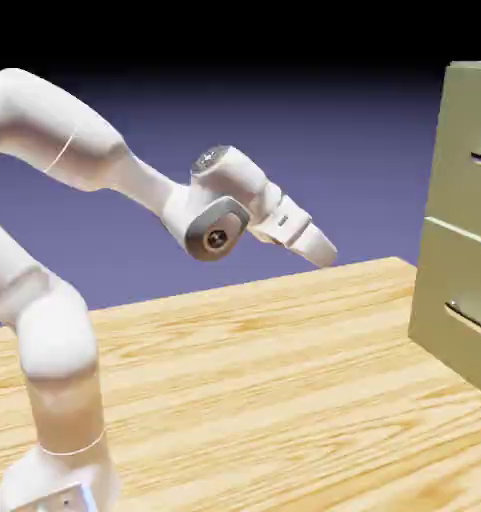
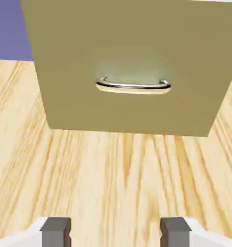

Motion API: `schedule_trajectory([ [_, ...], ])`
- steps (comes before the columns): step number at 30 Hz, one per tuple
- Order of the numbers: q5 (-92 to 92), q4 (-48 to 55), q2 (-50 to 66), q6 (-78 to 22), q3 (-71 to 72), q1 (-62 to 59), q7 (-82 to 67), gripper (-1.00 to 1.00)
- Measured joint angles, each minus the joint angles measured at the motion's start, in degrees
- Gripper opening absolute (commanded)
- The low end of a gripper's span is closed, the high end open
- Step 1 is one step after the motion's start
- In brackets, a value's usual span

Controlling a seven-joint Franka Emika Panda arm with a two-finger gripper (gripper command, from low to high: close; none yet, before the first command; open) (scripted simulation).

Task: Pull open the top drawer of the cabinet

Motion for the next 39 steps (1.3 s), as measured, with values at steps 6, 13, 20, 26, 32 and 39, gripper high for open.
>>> schedule_trajectory([
  [6,13.4,6.8,-3.2,-2.2,7.7,-11.2,-15.0,0.00],
  [13,29.0,14.7,-6.8,-4.9,16.7,-24.2,-32.4,0.00],
  [20,44.6,22.6,-10.5,-7.5,25.8,-37.2,-49.8,0.00],
  [26,58.0,29.4,-13.7,-9.7,33.5,-48.3,-64.8,0.00],
  [32,71.4,36.2,-16.9,-12.0,41.2,-59.5,-79.7,0.00],
  [39,87.0,44.2,-20.5,-14.6,50.2,-72.5,-97.2,0.00],
])
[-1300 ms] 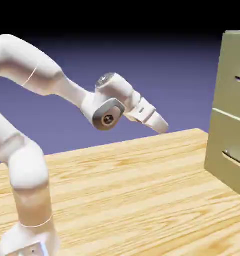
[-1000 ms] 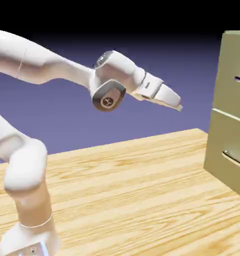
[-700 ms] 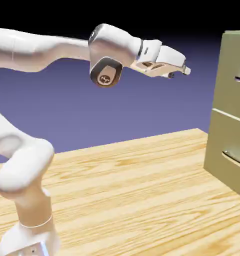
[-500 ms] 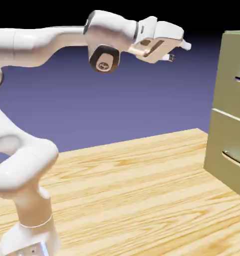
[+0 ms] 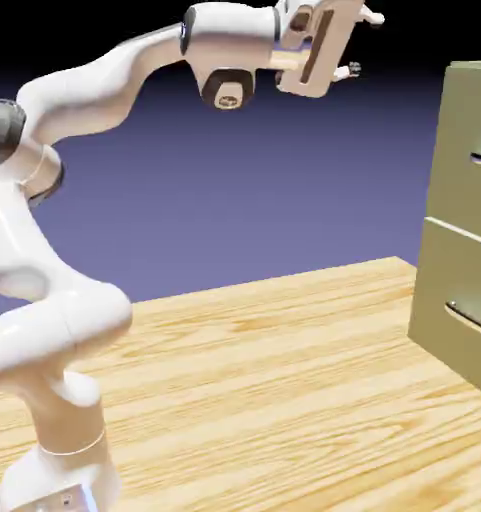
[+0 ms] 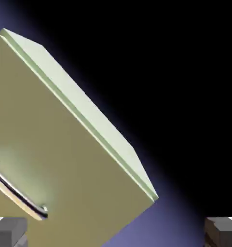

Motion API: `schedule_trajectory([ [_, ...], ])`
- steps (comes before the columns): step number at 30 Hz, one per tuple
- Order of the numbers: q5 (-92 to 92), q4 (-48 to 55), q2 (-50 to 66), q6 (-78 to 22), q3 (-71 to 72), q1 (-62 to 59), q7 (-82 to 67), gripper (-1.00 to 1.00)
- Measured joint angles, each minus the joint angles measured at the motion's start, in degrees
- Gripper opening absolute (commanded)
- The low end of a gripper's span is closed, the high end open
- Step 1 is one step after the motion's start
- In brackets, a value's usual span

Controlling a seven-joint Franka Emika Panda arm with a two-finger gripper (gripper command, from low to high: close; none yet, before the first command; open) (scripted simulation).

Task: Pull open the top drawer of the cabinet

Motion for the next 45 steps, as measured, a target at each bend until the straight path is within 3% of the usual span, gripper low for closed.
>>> schedule_trajectory([
  [27,60.2,30.6,-14.2,-10.1,34.8,-50.2,-67.3,0.00],
  [29,60.5,30.7,-14.3,-10.2,35.0,-50.5,-67.6,0.00],
  [37,57.9,47.4,-17.6,-5.0,37.6,-61.6,-60.3,0.00],
  [38,57.8,47.8,-17.7,-4.8,37.6,-61.9,-60.0,-1.00],
  [45,59.8,37.5,-16.2,-8.3,35.8,-55.1,-64.3,-1.00],
])
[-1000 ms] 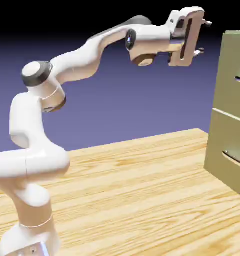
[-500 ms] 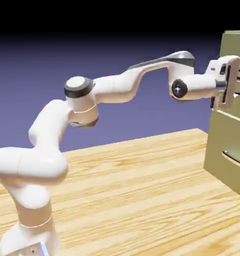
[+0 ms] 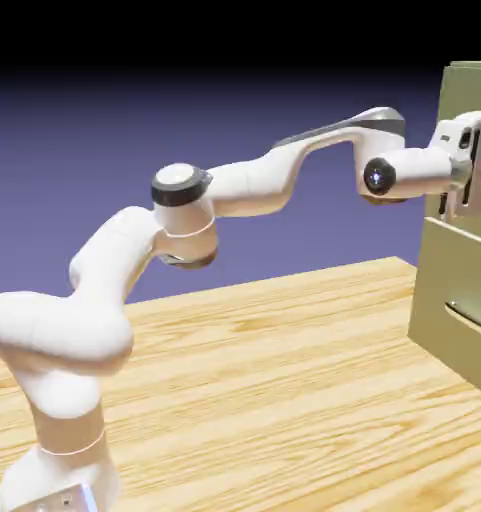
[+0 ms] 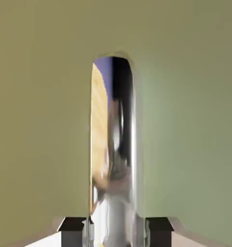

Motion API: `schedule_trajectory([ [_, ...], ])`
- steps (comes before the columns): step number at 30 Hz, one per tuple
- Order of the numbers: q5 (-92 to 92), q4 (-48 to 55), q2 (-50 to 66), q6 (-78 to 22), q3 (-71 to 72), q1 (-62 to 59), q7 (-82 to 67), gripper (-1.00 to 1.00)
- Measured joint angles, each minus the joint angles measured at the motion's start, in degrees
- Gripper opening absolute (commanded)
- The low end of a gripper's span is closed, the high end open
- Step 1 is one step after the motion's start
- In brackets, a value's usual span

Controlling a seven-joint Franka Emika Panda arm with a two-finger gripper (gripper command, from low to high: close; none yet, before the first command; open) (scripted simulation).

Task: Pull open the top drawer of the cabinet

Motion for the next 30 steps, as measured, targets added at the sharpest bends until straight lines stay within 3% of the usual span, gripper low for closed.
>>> schedule_trajectory([
  [28,-3.2,-58.1,0.9,-15.9,-22.9,45.1,-11.2,-1.00],
  [29,-3.3,-58.4,0.8,-16.0,-23.1,45.4,-11.2,1.00],
  [30,-3.1,-58.4,0.8,-16.0,-23.1,45.4,-11.4,1.00],
])
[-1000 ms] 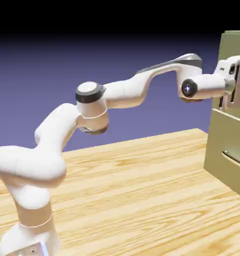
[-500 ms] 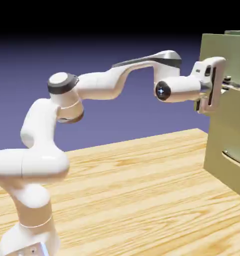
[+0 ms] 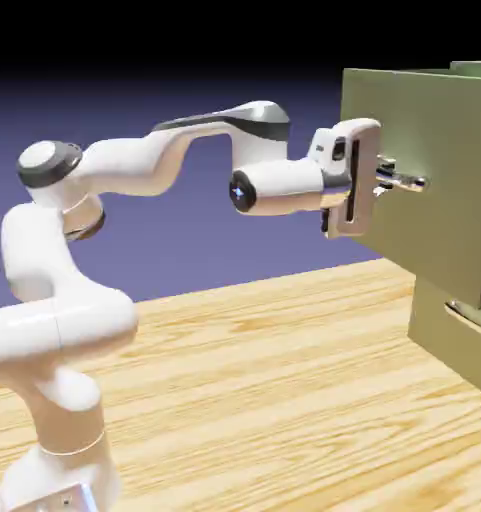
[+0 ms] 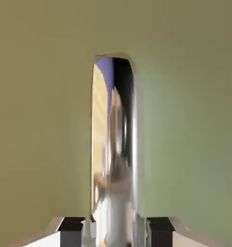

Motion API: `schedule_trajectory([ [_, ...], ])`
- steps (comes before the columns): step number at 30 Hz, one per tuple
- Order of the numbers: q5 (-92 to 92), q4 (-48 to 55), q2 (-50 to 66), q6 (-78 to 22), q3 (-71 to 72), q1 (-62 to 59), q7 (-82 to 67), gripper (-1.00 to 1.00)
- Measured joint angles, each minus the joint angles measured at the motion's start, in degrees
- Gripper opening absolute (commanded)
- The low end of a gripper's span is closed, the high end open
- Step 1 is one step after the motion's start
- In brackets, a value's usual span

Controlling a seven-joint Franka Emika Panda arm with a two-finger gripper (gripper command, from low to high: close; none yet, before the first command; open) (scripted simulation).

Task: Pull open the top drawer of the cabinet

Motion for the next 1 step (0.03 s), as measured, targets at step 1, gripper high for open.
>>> schedule_trajectory([
  [1,0.0,0.0,0.0,0.0,0.0,0.0,0.0,1.00],
])
